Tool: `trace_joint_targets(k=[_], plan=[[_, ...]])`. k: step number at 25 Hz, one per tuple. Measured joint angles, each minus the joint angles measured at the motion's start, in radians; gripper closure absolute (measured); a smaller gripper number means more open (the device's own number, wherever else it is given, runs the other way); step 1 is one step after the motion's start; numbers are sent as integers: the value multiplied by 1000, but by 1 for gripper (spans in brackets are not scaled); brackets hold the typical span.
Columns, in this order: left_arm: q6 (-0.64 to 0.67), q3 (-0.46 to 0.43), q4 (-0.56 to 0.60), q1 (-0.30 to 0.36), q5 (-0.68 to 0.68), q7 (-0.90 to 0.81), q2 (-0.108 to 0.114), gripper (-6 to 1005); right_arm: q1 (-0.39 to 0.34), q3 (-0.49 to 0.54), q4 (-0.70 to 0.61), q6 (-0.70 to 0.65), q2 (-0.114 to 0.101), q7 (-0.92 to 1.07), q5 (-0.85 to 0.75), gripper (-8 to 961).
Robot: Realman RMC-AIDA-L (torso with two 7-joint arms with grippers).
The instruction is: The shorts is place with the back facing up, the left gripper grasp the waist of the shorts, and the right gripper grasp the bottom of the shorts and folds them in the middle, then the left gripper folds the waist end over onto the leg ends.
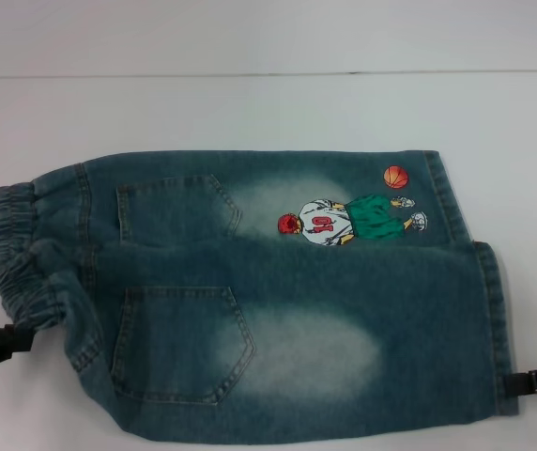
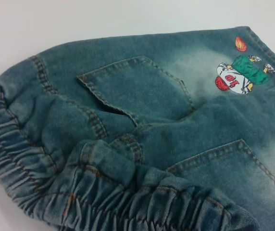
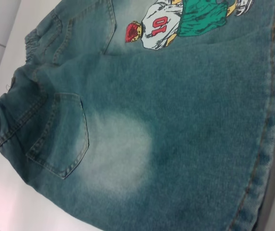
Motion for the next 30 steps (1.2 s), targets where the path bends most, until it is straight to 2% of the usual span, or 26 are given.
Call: trace_joint_targets(k=[8, 13, 15, 19, 24, 30], plan=[[1, 0, -3, 2, 0, 1, 0, 948, 1, -6, 3, 8, 1, -5, -2, 676], [3, 0, -9, 3, 0, 1, 0, 948, 0, -6, -9, 2, -3, -3, -2, 786], [2, 0, -13, 2, 0, 1, 0, 948, 1, -6, -23, 2, -6, 14, -19, 760], [-1, 0, -15, -1, 0, 1, 0, 948, -5, 14, -68, 7, 3, 37, -47, 707], [5, 0, -12, -8, 0, 1, 0, 948, -14, 56, -73, -14, -6, 46, -50, 527], [5, 0, -11, -10, 0, 1, 1, 948, -27, 63, -69, -23, -8, 53, -47, 527]])
